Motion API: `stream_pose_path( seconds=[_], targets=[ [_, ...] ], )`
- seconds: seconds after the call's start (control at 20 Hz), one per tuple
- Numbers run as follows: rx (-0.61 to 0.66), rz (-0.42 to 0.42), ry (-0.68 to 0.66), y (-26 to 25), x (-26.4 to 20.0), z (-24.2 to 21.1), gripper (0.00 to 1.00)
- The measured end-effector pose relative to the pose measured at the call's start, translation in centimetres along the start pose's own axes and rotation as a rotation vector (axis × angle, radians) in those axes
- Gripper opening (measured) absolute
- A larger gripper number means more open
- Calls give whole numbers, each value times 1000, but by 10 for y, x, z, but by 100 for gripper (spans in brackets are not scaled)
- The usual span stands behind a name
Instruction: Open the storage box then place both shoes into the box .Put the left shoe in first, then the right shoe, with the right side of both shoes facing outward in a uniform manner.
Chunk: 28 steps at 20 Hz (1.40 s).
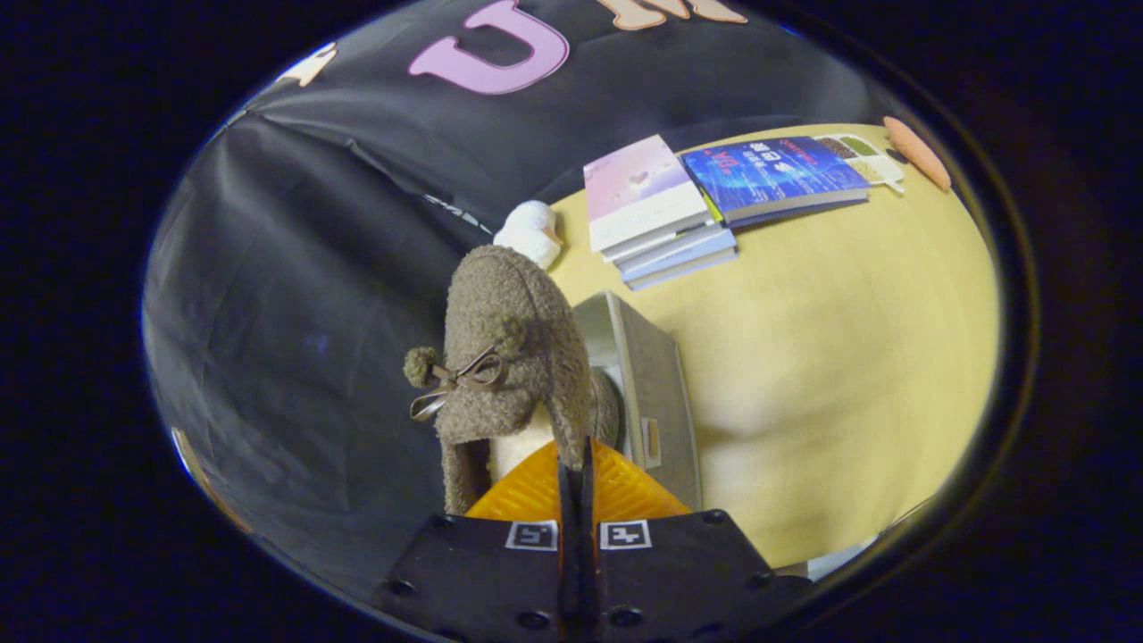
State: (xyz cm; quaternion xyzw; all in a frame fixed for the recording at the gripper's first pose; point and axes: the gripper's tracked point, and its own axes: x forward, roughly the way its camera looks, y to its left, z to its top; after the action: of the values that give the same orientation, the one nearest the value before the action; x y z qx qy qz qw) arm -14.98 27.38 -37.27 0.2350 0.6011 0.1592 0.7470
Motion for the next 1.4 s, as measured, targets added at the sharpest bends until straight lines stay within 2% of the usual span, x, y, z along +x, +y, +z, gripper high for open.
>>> stream_pose_path(
  seconds=[0.35,0.55,0.6,0.7,1.2,1.25,1.4],
  targets=[
    [-56,-138,46,-17,29,-28,4],
    [-65,-172,39,-15,33,-34,4],
    [-66,-183,30,-17,34,-33,8],
    [-54,-200,14,-19,30,-33,8],
    [-18,-216,-24,-22,21,-33,8],
    [-18,-216,-29,-21,21,-31,12],
    [5,-209,-58,-22,17,-23,10]
  ],
)
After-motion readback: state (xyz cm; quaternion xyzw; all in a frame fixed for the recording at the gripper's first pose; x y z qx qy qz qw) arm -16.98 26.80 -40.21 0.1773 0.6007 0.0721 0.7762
